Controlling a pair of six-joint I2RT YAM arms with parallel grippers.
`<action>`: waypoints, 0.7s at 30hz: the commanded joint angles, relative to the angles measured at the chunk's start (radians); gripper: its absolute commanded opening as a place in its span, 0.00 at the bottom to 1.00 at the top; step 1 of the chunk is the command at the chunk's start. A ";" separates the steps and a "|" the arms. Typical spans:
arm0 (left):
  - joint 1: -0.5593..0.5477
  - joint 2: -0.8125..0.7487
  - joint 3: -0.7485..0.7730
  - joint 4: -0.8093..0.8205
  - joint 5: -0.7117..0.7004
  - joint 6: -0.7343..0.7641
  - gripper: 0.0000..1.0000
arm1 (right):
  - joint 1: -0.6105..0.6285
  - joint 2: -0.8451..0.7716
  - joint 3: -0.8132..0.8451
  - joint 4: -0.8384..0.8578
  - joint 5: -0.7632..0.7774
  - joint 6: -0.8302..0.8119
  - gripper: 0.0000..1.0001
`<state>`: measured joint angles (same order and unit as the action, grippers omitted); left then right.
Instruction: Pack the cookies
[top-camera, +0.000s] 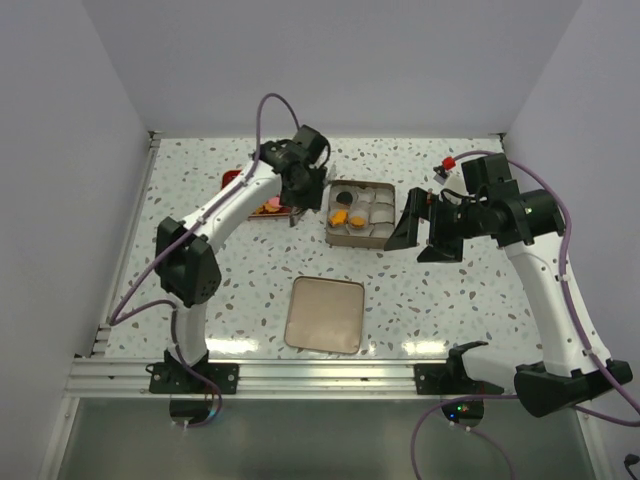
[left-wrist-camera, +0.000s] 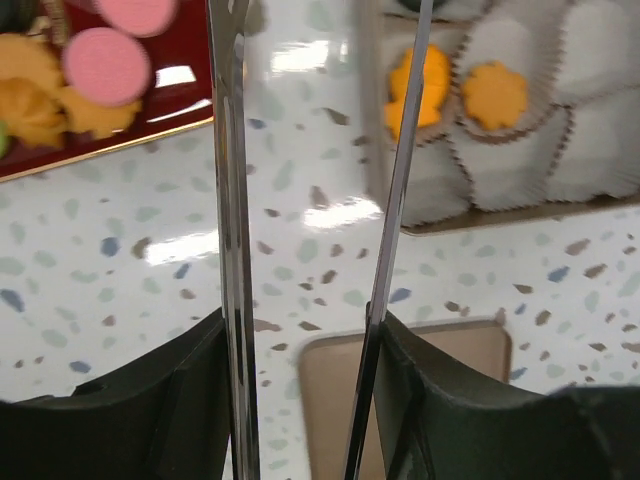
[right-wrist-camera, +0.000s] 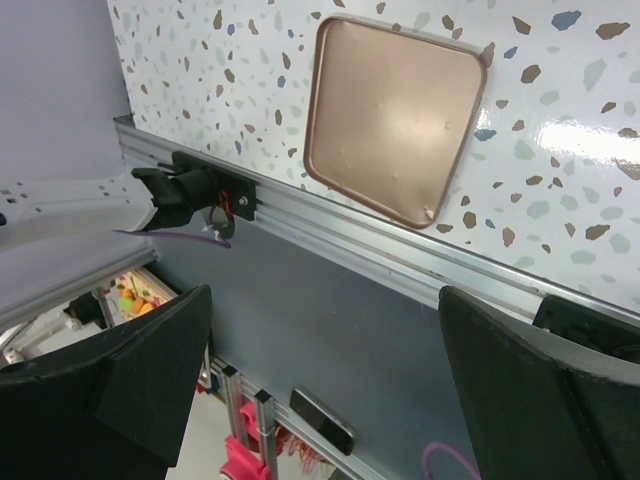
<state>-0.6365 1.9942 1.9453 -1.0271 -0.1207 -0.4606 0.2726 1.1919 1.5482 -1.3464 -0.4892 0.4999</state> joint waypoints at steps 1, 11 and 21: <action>0.096 -0.109 -0.068 -0.019 -0.052 0.011 0.56 | -0.006 0.011 0.007 -0.007 -0.020 -0.023 0.99; 0.247 -0.106 -0.172 -0.059 -0.143 0.059 0.56 | -0.006 0.015 0.003 0.000 -0.020 -0.024 0.99; 0.294 -0.052 -0.169 -0.057 -0.146 0.080 0.56 | -0.004 0.017 0.006 -0.003 -0.011 -0.029 0.99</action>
<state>-0.3489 1.9228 1.7645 -1.0878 -0.2493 -0.4023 0.2726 1.2087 1.5478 -1.3464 -0.4892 0.4950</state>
